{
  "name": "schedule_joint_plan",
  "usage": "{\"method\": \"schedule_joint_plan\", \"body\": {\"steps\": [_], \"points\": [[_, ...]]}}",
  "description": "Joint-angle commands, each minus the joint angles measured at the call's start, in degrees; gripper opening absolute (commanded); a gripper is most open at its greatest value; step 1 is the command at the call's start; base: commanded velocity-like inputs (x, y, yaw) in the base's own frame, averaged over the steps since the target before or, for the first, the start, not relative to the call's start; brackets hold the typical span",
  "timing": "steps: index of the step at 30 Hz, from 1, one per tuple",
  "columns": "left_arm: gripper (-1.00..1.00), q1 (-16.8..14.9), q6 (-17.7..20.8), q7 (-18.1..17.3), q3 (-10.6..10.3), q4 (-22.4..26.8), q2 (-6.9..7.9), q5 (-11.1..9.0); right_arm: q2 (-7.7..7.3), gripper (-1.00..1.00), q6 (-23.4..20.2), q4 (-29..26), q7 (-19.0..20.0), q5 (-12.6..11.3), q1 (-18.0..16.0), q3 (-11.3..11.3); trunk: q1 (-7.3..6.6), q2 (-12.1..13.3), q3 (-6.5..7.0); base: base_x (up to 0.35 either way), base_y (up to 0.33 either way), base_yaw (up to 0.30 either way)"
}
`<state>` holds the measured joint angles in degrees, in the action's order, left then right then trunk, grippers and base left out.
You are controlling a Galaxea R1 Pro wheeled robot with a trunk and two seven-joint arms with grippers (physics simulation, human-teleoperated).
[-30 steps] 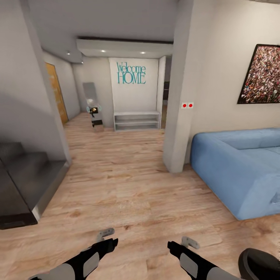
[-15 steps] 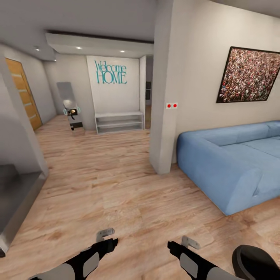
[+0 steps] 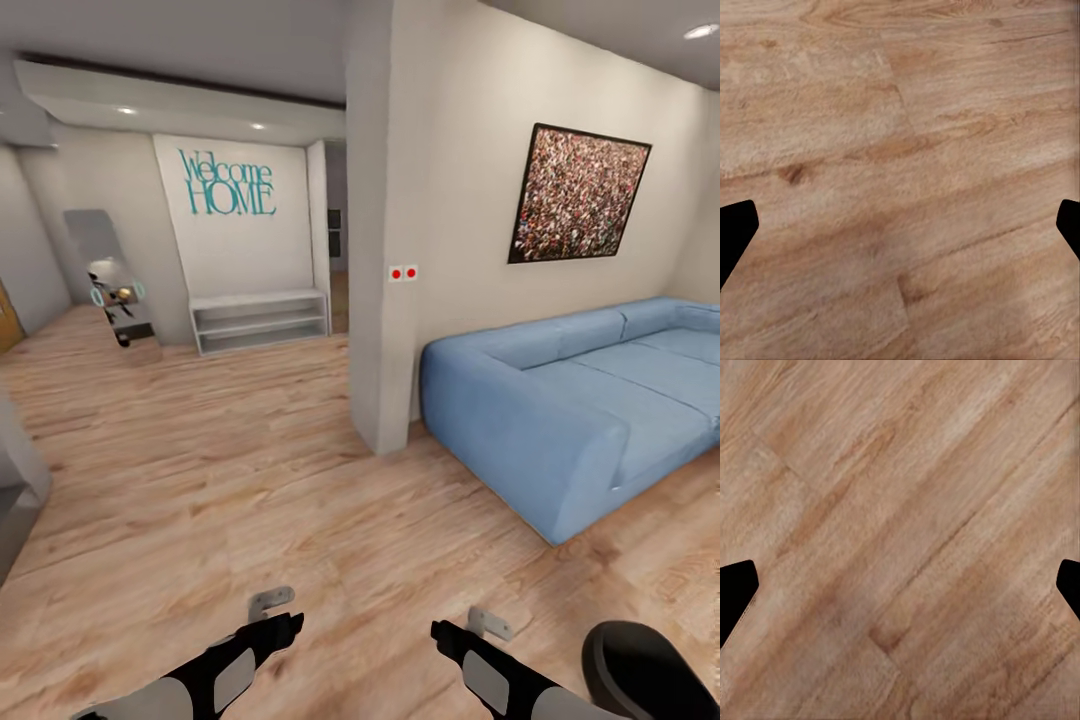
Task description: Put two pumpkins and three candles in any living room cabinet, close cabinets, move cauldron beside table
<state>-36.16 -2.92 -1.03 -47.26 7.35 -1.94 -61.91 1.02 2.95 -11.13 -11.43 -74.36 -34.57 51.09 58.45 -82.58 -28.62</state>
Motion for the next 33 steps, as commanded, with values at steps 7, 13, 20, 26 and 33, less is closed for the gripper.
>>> {"method": "schedule_joint_plan", "body": {"steps": [7, 13, 20, 26, 33], "points": [[1.0, 0.0, -0.2, -0.1, -0.5, -0.1, 0.01, -0.6, -0.04, 1.0, 0.2, 0.0, -0.3, -0.6, -0.1, 0.5, 0.02, 0.0, -0.06, 0.267, 0.16, -0.295], [1.0, 0.0, -0.2, -0.1, -0.5, -0.1, 0.01, -0.6, -0.05, 1.0, 0.2, 0.0, -0.3, -0.6, 0.0, 0.5, 0.02, 0.0, -0.06, 0.266, 0.136, -0.295], [1.0, 0.0, -0.2, -0.1, -0.5, -0.1, 0.01, -0.6, -0.05, 1.0, 0.2, 0.0, -0.3, -0.6, -0.1, 0.5, 0.02, 0.0, -0.06, 0.262, 0.041, -0.295], [1.0, 0.0, -0.2, -0.1, -0.5, -0.1, 0.01, -0.6, -0.05, 1.0, 0.2, 0.0, -0.3, -0.6, -0.1, 0.5, 0.02, 0.0, -0.06, 0.168, 0.001, -0.295], [1.0, 0.0, -0.2, -0.1, -0.5, -0.1, 0.01, -0.6, -0.05, 1.0, 0.2, 0.0, -0.3, -0.6, -0.1, 0.5, 0.02, 0.0, -0.06, 0.014, 0.0, -0.296]]}}
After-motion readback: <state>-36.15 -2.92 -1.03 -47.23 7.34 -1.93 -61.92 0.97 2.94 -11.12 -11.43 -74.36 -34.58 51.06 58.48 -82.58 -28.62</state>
